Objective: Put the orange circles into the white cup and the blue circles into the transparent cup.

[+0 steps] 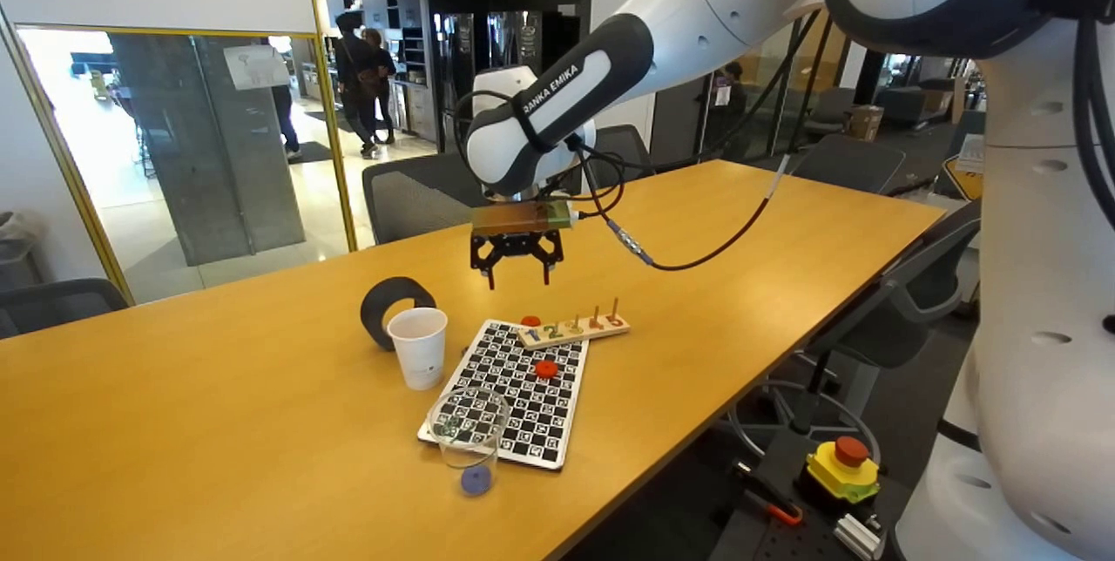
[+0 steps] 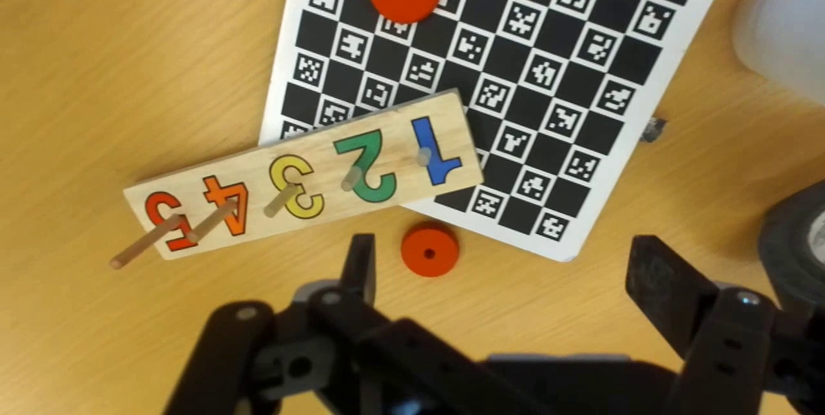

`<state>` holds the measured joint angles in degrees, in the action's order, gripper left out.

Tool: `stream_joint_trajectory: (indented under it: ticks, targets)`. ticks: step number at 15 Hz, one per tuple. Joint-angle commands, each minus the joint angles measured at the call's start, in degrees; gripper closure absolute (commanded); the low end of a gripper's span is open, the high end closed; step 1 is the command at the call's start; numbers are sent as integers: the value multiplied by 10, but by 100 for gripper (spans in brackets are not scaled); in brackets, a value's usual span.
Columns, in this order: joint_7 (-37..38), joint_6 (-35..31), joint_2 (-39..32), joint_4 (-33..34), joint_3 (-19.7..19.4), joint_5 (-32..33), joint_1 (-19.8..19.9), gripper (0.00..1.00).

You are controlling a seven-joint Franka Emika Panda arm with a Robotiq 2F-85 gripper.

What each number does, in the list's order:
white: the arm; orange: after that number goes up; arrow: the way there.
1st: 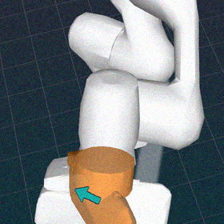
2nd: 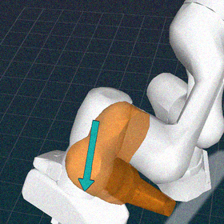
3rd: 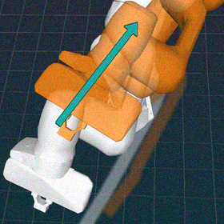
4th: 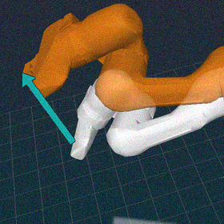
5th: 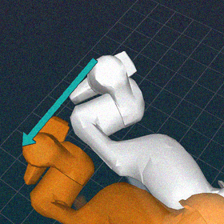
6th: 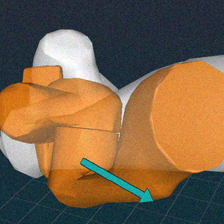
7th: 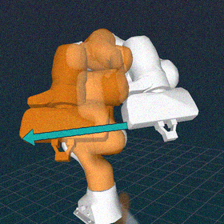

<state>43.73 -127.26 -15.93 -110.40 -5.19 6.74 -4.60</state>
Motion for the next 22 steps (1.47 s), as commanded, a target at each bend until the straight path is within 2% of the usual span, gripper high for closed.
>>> stream_joint_trajectory:
  ticks: [1, 9, 16, 22]
  targets:
    - [7, -25, -26, 5, -10, 11, 12, 0]
    - [-71, -88, -109, 49, -9, -39, 50, 0]
    - [-132, -94, -152, 85, -9, -95, 63, 0]
    - [-133, -85, -166, 92, -12, -126, 62, 0]
